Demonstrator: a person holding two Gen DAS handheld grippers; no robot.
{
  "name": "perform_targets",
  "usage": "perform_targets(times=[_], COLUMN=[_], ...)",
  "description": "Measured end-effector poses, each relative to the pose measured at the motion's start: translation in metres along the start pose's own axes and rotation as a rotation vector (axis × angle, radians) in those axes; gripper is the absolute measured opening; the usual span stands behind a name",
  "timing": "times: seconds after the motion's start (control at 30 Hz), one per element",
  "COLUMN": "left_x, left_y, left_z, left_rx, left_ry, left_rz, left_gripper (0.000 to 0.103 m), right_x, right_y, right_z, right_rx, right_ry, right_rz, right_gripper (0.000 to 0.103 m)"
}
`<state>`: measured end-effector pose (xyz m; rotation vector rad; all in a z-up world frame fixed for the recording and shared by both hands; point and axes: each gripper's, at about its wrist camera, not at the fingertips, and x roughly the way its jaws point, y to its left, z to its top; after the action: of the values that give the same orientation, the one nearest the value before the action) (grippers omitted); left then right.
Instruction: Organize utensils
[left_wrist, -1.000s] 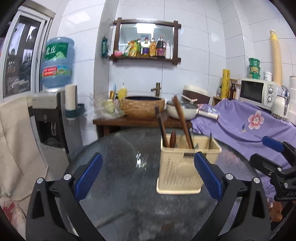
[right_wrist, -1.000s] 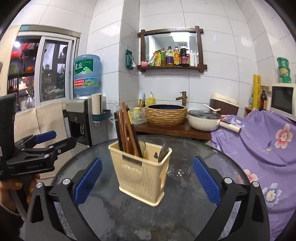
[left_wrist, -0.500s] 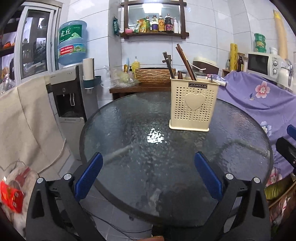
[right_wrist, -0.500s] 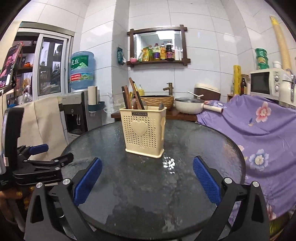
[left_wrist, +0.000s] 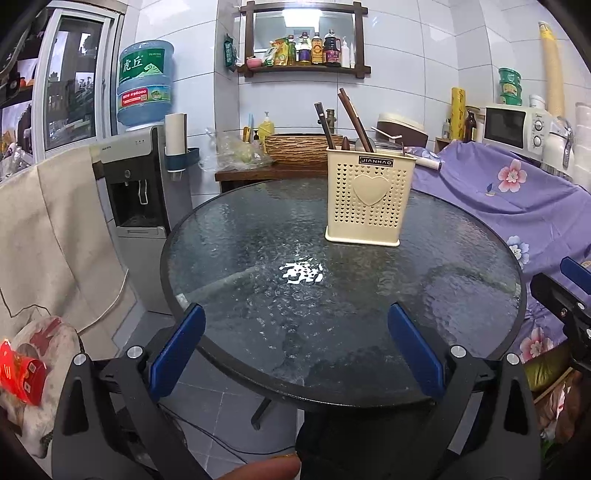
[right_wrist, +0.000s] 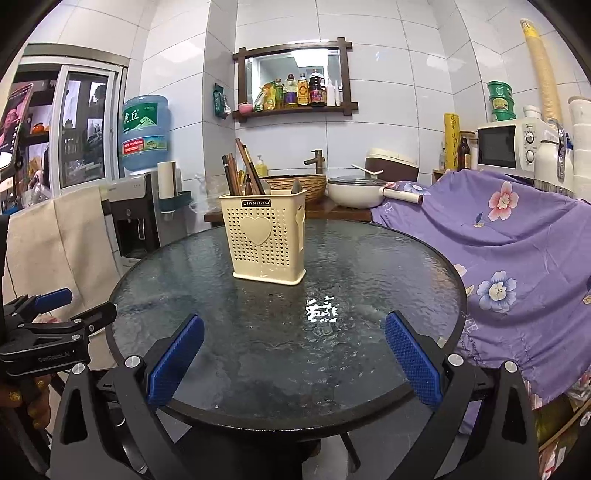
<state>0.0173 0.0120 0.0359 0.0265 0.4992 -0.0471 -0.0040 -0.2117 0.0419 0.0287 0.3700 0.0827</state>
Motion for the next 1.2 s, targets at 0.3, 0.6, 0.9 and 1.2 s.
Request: perform_targets(times=[0.3,0.6,0.9,1.2], left_x=[-0.0043,-0.0064,-0.0074,-0.0067], left_y=[-0.0020,-0.0002,-0.0023,-0.0019], left_z=[0.0010,0.0013,0.0012,0.0012], left_rx=[0.003,0.010,0.014,0.020], left_ry=[-0.011,-0.016,-0.016,-0.011], left_rz=[0.007,0.014,0.021,0.022], left_gripper=[0.097,0.097,0.097,0.097], right_x=[-0.0036,-0.0038,-0.0040,-0.0041], right_y=[0.0008,0.0031,0.0041,0.0044], right_z=[-0.0007,0.0013,0.0011,0.0016], right_rx=[-0.009,-0.015,-0.014,-0.014], right_ry=[-0.006,-0.002,-0.001,-0.002], right_rz=[0.009,0.015,0.015,0.015], right_gripper=[0.097,0.097,0.097,0.097])
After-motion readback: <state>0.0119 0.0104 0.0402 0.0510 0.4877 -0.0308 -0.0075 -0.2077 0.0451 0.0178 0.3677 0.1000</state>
